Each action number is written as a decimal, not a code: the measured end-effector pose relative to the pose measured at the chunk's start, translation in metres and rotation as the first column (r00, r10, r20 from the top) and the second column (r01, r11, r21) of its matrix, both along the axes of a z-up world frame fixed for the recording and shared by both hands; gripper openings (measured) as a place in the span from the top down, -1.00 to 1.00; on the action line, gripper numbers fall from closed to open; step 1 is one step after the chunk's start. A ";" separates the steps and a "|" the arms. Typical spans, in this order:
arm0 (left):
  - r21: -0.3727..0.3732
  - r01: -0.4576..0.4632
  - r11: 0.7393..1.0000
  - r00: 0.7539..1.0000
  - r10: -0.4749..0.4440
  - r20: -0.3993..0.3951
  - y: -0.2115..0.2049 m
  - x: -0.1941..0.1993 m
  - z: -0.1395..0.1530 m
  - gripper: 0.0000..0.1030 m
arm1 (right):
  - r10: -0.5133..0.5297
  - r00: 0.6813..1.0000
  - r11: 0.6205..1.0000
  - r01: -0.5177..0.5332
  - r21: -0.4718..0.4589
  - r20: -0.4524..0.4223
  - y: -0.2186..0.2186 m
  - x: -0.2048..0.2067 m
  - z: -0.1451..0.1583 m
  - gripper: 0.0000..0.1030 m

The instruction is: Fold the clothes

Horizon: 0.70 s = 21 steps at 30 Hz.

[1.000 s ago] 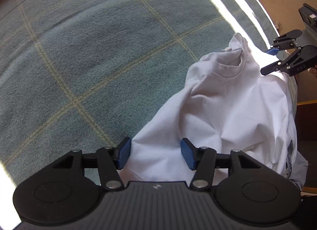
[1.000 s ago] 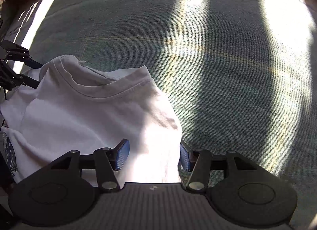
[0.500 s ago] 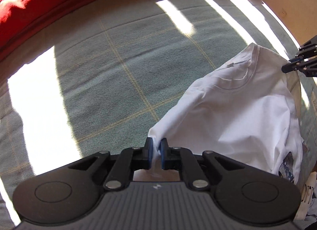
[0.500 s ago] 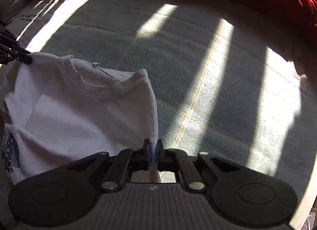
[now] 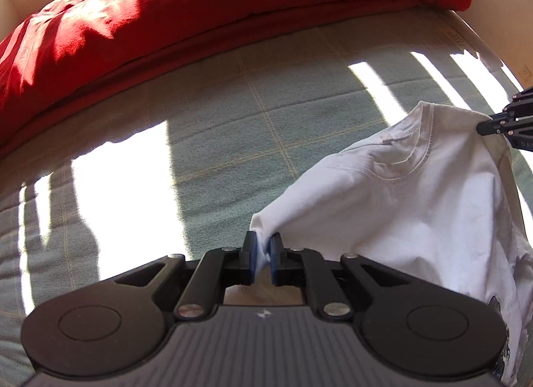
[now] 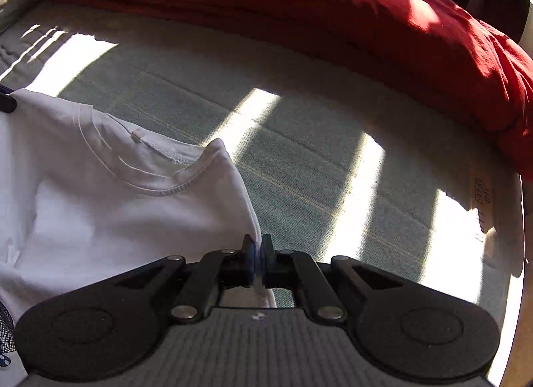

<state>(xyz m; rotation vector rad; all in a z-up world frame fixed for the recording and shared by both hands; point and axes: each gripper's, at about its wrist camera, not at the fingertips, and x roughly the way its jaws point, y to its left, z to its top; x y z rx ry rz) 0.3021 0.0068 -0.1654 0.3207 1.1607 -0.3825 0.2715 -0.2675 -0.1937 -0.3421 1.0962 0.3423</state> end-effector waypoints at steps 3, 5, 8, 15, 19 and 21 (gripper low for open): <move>0.024 -0.012 1.000 1.000 0.012 -0.009 -0.004 0.001 -0.015 0.88 | -0.014 1.000 1.000 0.014 -0.013 -0.019 0.009 0.006 -0.017 0.93; 0.041 -0.021 0.999 1.000 0.021 -0.016 -0.006 0.001 -0.024 0.80 | -0.028 0.999 0.999 0.028 -0.022 -0.027 0.013 0.008 -0.027 0.93; 0.066 -0.033 0.997 0.999 0.035 -0.025 -0.010 0.002 -0.039 0.70 | -0.072 0.996 0.997 0.071 -0.004 -0.062 0.011 0.005 -0.037 0.83; 0.041 -0.043 0.998 0.999 0.043 -0.002 0.004 -0.017 -0.018 0.29 | -0.139 0.988 0.987 0.144 0.074 -0.075 -0.011 -0.017 -0.016 0.26; 0.058 -0.047 0.997 0.999 0.046 0.021 0.011 -0.037 0.003 0.26 | -0.170 0.982 0.980 0.178 0.093 -0.083 -0.023 -0.037 -0.002 0.18; 0.058 -0.046 0.997 0.999 0.045 0.022 0.012 -0.051 0.010 0.14 | -0.191 0.977 0.975 0.200 0.101 -0.098 -0.028 -0.049 0.000 0.18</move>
